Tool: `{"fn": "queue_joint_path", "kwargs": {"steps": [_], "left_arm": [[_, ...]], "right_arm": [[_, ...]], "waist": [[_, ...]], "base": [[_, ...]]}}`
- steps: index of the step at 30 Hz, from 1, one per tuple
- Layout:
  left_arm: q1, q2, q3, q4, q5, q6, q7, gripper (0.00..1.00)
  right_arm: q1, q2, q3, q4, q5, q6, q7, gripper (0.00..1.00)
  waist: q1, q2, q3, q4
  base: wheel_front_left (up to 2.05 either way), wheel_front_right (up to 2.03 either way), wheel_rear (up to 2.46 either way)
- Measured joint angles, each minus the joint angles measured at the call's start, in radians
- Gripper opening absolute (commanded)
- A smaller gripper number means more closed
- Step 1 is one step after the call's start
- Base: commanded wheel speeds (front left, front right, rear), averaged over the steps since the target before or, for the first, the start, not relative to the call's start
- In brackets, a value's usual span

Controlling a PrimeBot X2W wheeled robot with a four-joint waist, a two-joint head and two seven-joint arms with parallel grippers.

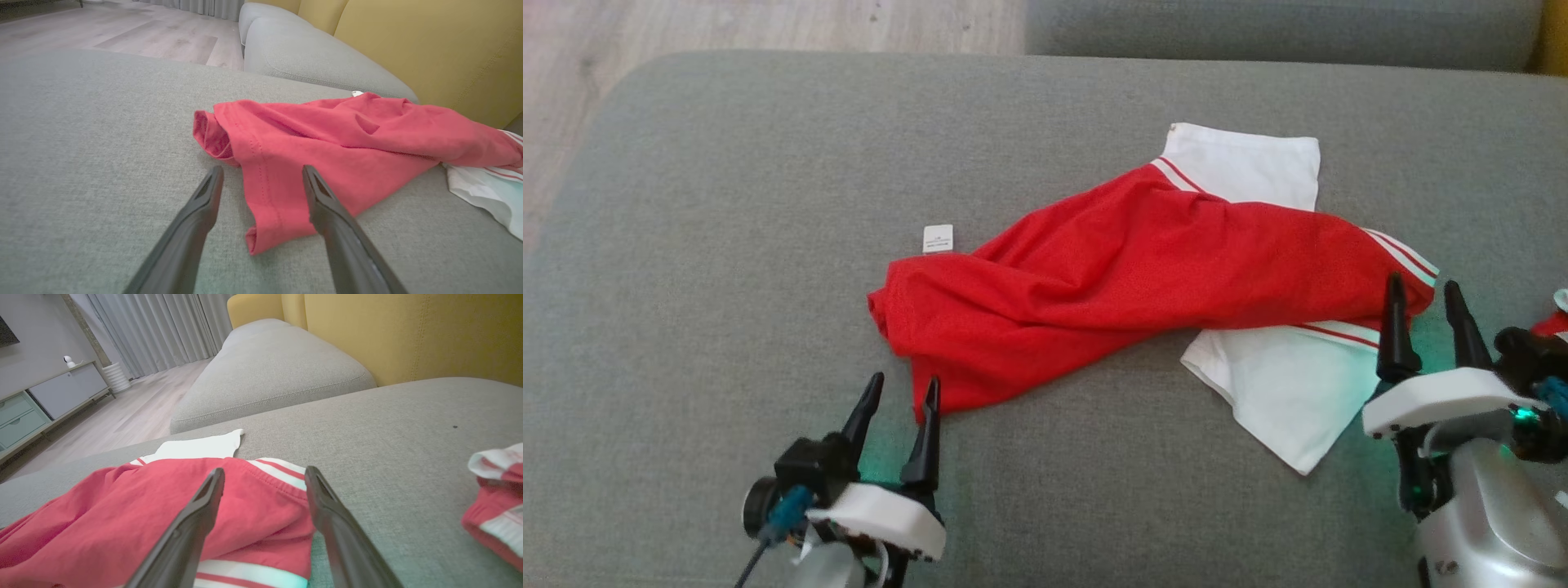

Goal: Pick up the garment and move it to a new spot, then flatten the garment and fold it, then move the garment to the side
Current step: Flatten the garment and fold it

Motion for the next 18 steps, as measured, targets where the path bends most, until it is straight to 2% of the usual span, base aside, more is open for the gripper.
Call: {"fn": "queue_joint_path", "kwargs": {"steps": [10,17,18], "left_arm": [[-0.111,-0.003,0.024,0.083,-0.043,-0.028,0.0,1.0],[-0.135,-0.004,0.004,0.146,-0.074,-0.029,0.0,1.0],[-0.14,-0.004,-0.001,0.147,-0.075,-0.029,0.0,0.9]], "right_arm": [[0.003,0.011,0.053,-0.043,0.013,0.0,0.0,1.0],[0.003,0.013,0.081,-0.052,0.035,0.0,0.0,1.0],[0.003,0.014,0.083,-0.052,0.04,0.0,0.0,1.0]], "waist": [[0.0,0.0,0.026,-0.029],[0.0,0.0,0.035,-0.047],[0.0,0.0,0.037,-0.05]], "base": [[0.0,0.0,0.0],[0.0,0.0,0.0],[0.0,0.0,0.0]]}}
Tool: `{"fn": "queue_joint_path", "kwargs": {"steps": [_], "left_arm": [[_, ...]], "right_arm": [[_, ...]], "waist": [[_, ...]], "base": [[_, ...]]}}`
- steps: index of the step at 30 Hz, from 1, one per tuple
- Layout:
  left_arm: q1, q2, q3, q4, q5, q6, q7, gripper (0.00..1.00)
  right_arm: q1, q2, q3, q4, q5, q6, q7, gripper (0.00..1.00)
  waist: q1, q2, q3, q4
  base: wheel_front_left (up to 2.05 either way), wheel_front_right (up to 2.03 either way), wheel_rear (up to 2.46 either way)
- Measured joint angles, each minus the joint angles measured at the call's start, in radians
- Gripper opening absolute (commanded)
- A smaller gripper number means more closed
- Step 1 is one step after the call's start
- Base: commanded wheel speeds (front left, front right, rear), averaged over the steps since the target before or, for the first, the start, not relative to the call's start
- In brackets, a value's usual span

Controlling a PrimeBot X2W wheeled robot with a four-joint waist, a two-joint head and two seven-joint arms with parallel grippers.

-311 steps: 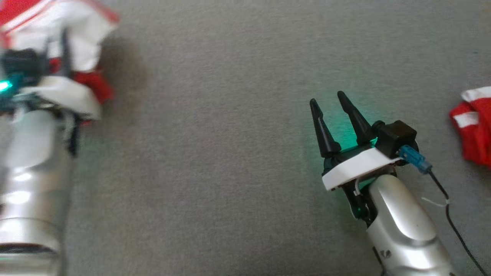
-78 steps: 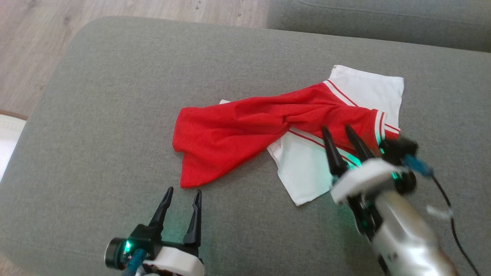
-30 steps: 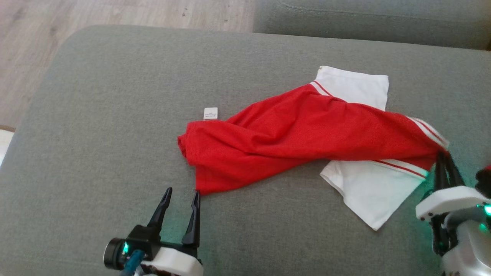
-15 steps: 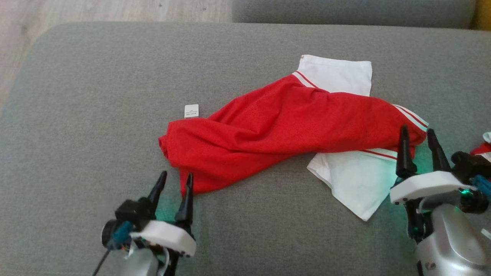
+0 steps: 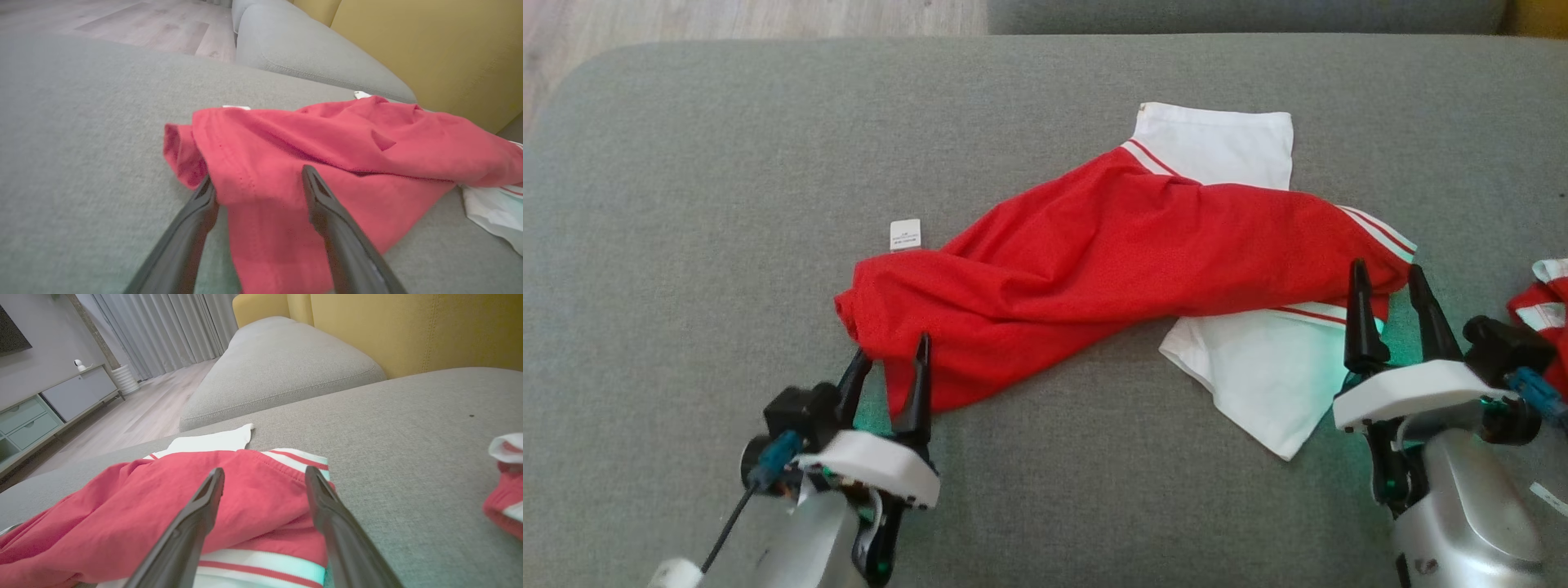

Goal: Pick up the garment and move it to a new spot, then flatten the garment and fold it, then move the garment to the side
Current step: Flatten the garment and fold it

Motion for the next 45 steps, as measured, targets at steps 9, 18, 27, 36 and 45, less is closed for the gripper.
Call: {"fn": "queue_joint_path", "kwargs": {"steps": [9,18,27,36,45], "left_arm": [[-0.026,-0.002,-0.02,-0.136,0.095,0.0,0.0,0.0],[0.031,-0.001,-0.102,-0.367,0.218,-0.007,-0.002,0.0],[0.028,0.007,-0.105,-0.379,0.246,-0.008,-0.004,0.0],[-0.183,0.076,-0.013,-0.187,0.225,-0.008,-0.004,0.0],[-0.419,0.195,-0.127,0.123,0.052,-0.008,-0.003,0.0]], "right_arm": [[0.0,0.004,-0.004,0.002,0.013,0.0,0.0,1.0],[0.061,0.012,-0.036,0.032,0.022,0.0,0.0,1.0],[0.063,0.021,-0.029,0.039,0.041,0.0,0.0,1.0],[0.033,0.021,0.001,0.03,0.05,0.0,0.0,1.0],[-0.044,0.021,0.055,-0.012,0.077,0.0,0.0,1.0]], "waist": [[0.0,0.0,-0.007,-0.001],[-0.0001,0.0,-0.081,0.033],[-0.0001,0.0,-0.095,0.037],[0.0,0.0,-0.023,-0.02],[0.0001,0.0,0.073,-0.074]], "base": [[0.0,0.0,0.0],[0.0,0.0,0.0],[0.0,0.0,0.0],[0.0,0.0,0.0],[0.0,0.0,0.0]]}}
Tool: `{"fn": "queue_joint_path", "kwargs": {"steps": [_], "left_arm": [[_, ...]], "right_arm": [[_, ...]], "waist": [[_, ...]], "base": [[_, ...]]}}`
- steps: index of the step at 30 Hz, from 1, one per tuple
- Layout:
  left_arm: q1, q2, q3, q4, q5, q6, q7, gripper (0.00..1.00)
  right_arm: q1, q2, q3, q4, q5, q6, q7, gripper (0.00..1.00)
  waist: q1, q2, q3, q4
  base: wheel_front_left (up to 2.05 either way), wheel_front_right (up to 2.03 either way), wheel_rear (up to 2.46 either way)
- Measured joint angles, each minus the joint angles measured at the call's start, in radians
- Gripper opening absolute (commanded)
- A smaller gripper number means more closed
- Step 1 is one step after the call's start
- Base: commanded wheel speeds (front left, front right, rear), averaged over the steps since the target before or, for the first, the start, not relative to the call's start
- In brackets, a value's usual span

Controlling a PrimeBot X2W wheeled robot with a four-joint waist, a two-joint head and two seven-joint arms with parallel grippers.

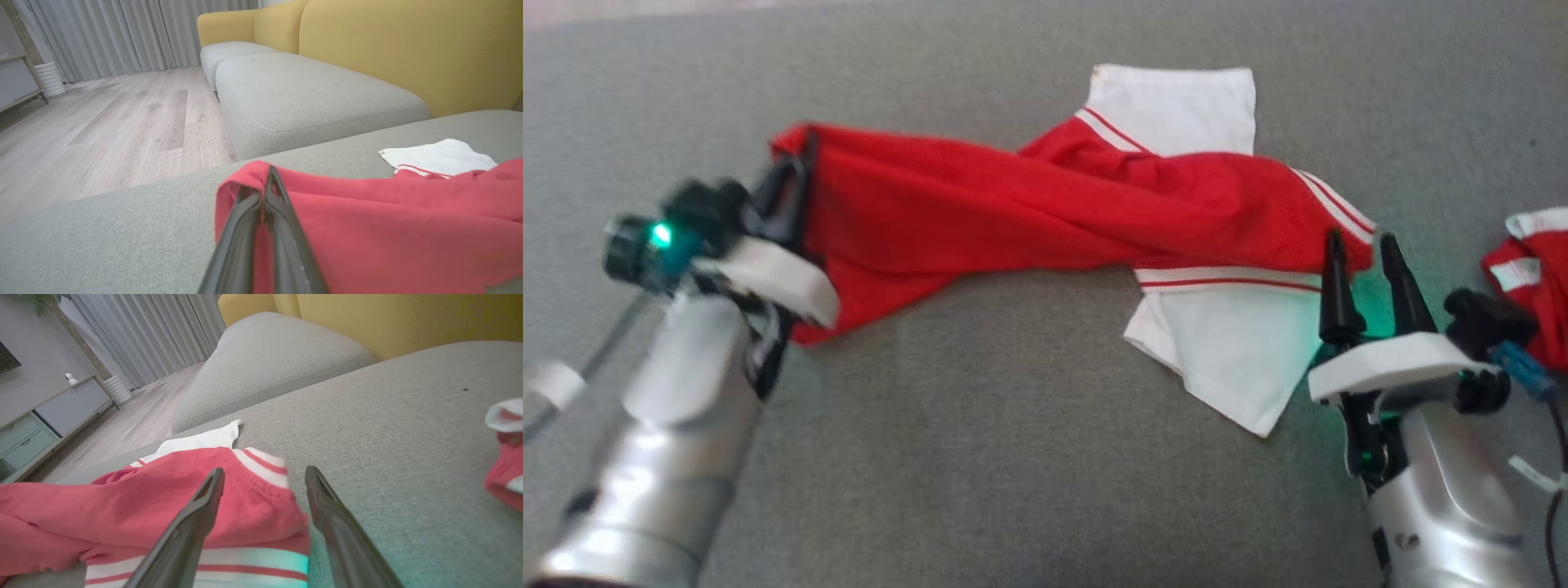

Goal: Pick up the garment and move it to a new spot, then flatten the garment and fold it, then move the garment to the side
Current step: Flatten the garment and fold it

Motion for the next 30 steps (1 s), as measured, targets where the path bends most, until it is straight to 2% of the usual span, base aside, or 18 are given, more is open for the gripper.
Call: {"fn": "queue_joint_path", "kwargs": {"steps": [5,6,7,8,11,14,16,22,30], "left_arm": [[-0.086,0.032,-0.046,0.082,-0.079,0.0,0.007,0.0],[-0.094,0.038,-0.051,0.098,-0.093,0.0,0.007,0.24],[-0.099,0.039,-0.051,0.111,-0.108,0.0,0.007,0.64],[-0.1,0.039,-0.05,0.123,-0.118,0.0,0.007,1.0],[-0.098,0.039,-0.034,0.147,-0.132,0.002,0.006,1.0],[-0.07,0.033,0.05,0.06,-0.132,0.031,0.003,1.0],[-0.026,0.021,0.08,0.026,-0.13,0.035,0.0,1.0],[0.148,-0.062,0.118,0.031,-0.122,0.026,-0.001,1.0],[0.167,-0.131,0.151,0.047,-0.092,0.01,-0.001,1.0]], "right_arm": [[-0.015,0.0,0.029,-0.009,0.018,0.0,0.0,1.0],[-0.018,0.0,0.034,-0.009,0.021,0.0,0.0,1.0],[-0.019,0.0,0.035,-0.01,0.025,0.0,0.0,1.0],[-0.02,0.0,0.037,-0.009,0.027,0.0,0.0,1.0],[-0.02,0.0,0.036,-0.008,0.033,0.0,0.0,1.0],[-0.02,0.0,0.026,-0.006,0.033,0.0,0.0,1.0],[-0.019,0.0,0.019,-0.004,0.032,0.0,0.0,1.0],[-0.017,0.0,0.016,-0.001,0.03,0.0,0.0,1.0],[-0.003,0.0,0.018,0.002,0.012,0.0,0.0,1.0]], "waist": [[0.0001,0.0,0.035,-0.026],[0.0,0.0,0.04,-0.033],[0.0,0.0,0.045,-0.037],[0.0,0.0,0.048,-0.041],[0.0,0.0,0.044,-0.043],[-0.0002,0.0,0.029,-0.03],[-0.0002,0.0,0.02,-0.023],[-0.0003,0.0,0.003,-0.004],[-0.0002,0.0,0.007,-0.006]], "base": [[0.0,0.0,0.0],[0.0,0.0,0.0],[0.0,0.0,0.0],[0.0,0.0,0.0],[0.0,0.0,0.0],[0.0,0.0,0.0],[0.0,0.0,0.0],[0.0,0.0,0.0],[0.0,0.0,0.0]]}}
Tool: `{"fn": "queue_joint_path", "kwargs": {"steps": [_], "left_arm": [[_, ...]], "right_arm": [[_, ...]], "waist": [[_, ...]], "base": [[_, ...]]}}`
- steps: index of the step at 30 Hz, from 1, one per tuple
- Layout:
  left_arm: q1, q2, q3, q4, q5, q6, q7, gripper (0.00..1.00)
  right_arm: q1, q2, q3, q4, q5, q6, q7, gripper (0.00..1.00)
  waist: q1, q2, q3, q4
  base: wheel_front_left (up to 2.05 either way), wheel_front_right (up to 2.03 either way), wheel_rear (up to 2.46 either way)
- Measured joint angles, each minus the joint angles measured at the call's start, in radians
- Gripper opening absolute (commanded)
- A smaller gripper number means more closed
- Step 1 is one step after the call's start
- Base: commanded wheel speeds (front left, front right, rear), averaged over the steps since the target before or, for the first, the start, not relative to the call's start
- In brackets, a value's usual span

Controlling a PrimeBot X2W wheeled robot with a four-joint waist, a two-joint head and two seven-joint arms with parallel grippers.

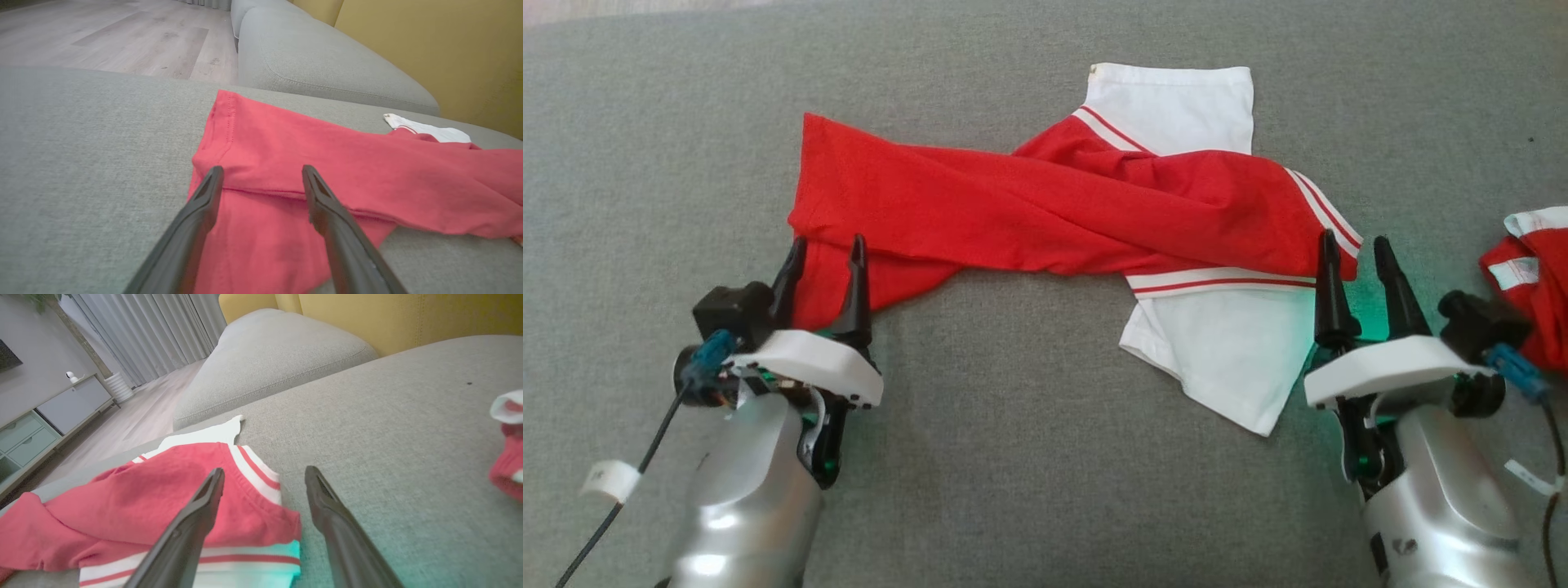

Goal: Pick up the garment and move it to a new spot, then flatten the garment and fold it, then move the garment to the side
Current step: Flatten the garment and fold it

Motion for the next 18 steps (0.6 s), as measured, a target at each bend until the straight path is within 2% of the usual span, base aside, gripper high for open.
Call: {"fn": "queue_joint_path", "kwargs": {"steps": [11,18], "left_arm": [[-0.011,-0.023,0.032,0.081,0.014,-0.003,0.0,1.0],[-0.085,-0.024,0.035,0.111,-0.028,-0.003,0.0,1.0]], "right_arm": [[0.002,0.0,0.0,-0.001,-0.007,0.0,0.0,1.0],[0.0,0.0,0.005,-0.01,-0.007,0.0,0.0,1.0]], "waist": [[0.0,0.0,0.029,-0.018],[0.0001,0.0,0.061,-0.028]], "base": [[0.0,0.0,0.0],[0.0,0.0,0.0]]}}
